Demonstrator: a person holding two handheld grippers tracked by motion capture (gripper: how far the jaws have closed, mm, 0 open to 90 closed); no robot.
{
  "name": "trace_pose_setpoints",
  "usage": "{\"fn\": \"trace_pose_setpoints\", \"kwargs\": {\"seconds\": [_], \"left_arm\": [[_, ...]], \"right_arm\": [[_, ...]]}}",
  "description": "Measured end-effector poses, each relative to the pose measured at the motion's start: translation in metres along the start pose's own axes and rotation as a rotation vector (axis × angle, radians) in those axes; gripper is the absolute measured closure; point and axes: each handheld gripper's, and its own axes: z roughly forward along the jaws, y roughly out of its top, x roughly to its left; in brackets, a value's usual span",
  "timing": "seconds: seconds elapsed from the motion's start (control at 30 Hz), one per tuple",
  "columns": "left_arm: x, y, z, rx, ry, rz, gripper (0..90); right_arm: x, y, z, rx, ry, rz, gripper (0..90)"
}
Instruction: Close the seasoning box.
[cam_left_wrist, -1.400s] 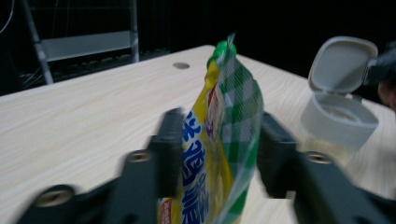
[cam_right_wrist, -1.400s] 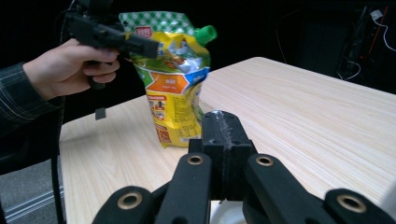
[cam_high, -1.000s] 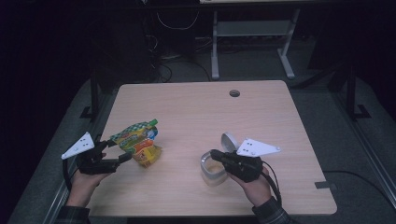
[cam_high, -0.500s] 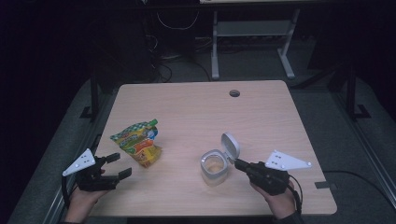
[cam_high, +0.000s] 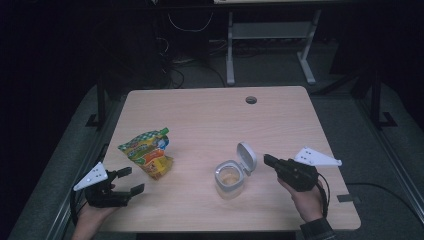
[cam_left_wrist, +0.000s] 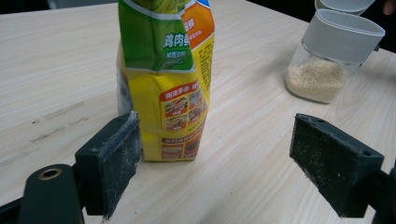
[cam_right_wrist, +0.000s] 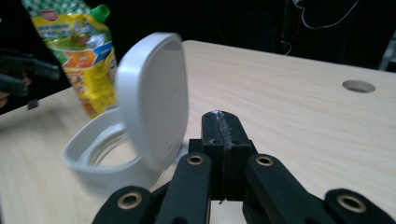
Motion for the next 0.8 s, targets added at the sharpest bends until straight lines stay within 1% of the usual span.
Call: {"fn": "trace_pose_setpoints", "kwargs": {"seconds": [0.03, 0.07, 0.13, 0.33, 0.43, 0.47, 0.63, 0.8], "left_arm": [[0.0, 0.0, 0.001, -0.001, -0.002, 0.0, 16.1], [0.0, 0.0, 0.001, -0.001, -0.002, -0.001, 16.1], [0.0, 0.0, 0.001, 0.001, -0.002, -0.003, 16.1], [0.0, -0.001, 0.004, 0.007, -0.005, 0.006, 16.1], [0.0, -0.001, 0.005, 0.016, -0.005, 0.011, 16.1], [0.0, -0.001, 0.005, 0.026, -0.004, 0.018, 16.1], [0.0, -0.002, 0.007, 0.028, -0.003, 0.016, 16.1], [0.0, -0.002, 0.008, 0.029, -0.005, 0.016, 16.1]], "right_arm": [[-0.001, 0.001, 0.004, 0.001, 0.005, 0.008, 89.5], [-0.002, 0.001, 0.007, -0.006, 0.006, 0.008, 89.5], [-0.001, 0.002, 0.012, -0.002, 0.006, 0.006, 89.5], [0.003, 0.004, 0.02, -0.02, 0.035, -0.004, 89.5], [0.007, 0.003, 0.022, -0.02, 0.047, -0.002, 89.5], [0.008, 0.003, 0.022, -0.019, 0.055, -0.007, 89.5], [0.017, 0.002, 0.023, -0.025, 0.081, -0.028, 89.5], [0.025, 0.001, 0.026, -0.011, 0.112, -0.052, 89.5]]}}
